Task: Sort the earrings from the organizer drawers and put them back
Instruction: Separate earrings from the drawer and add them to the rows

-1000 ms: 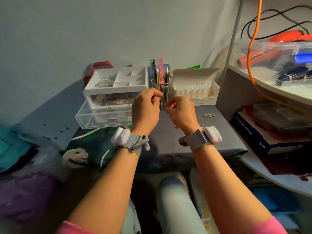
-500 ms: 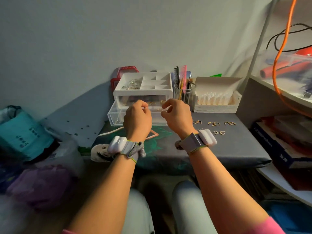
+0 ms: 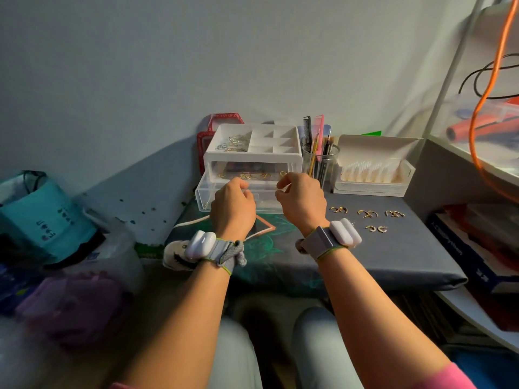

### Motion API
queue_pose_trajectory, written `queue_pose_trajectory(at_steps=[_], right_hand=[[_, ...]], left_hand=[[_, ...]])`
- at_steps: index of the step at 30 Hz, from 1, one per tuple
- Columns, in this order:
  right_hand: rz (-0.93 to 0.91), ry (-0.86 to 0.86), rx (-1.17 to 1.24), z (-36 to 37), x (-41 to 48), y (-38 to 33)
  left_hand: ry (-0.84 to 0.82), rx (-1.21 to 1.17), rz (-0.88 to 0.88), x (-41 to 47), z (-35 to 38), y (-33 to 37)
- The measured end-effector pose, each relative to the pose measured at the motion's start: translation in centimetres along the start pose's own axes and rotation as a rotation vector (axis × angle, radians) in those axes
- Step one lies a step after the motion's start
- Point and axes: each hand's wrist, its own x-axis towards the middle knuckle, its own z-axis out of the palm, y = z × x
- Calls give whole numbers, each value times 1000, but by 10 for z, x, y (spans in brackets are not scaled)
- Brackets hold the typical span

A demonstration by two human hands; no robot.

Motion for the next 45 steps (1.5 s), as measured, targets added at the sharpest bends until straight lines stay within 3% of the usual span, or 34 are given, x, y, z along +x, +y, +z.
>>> queue_pose_trajectory(at_steps=[25,45], right_hand=[[-33,34,-60,18,66,0],[-33,125,-76,34,91,7]], left_hand=[[-92,-17,23,66,23,5],[-50,-1,46,94,42,5]])
